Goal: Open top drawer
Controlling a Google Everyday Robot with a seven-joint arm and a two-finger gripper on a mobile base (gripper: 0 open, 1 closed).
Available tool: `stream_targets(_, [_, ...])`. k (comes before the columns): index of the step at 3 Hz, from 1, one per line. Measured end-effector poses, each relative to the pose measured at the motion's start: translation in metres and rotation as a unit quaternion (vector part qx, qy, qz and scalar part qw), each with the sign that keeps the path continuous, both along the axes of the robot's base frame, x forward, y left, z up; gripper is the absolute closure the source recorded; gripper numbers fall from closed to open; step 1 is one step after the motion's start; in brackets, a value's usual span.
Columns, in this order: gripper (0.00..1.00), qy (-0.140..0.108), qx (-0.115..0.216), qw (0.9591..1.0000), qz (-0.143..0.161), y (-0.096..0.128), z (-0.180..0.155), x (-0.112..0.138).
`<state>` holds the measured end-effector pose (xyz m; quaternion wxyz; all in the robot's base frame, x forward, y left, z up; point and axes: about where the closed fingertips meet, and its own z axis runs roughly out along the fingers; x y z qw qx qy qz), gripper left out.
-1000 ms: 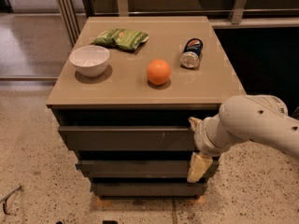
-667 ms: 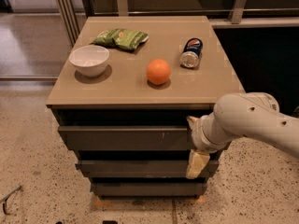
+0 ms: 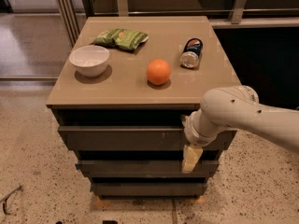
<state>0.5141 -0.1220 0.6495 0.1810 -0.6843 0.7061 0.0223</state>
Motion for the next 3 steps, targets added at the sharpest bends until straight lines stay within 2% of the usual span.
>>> stream_targets(1, [0.0,0.034,-0.005,0.9994,0.003,0.006,-0.014,0.012])
stream_targets(2, [0.0,0.084,-0.001,0.9965,-0.004,0.006,-0.018,0.005])
stream_targets(3, [0.0,0.11,0.0,0.9939,-0.013,0.003,-0.012,-0.006])
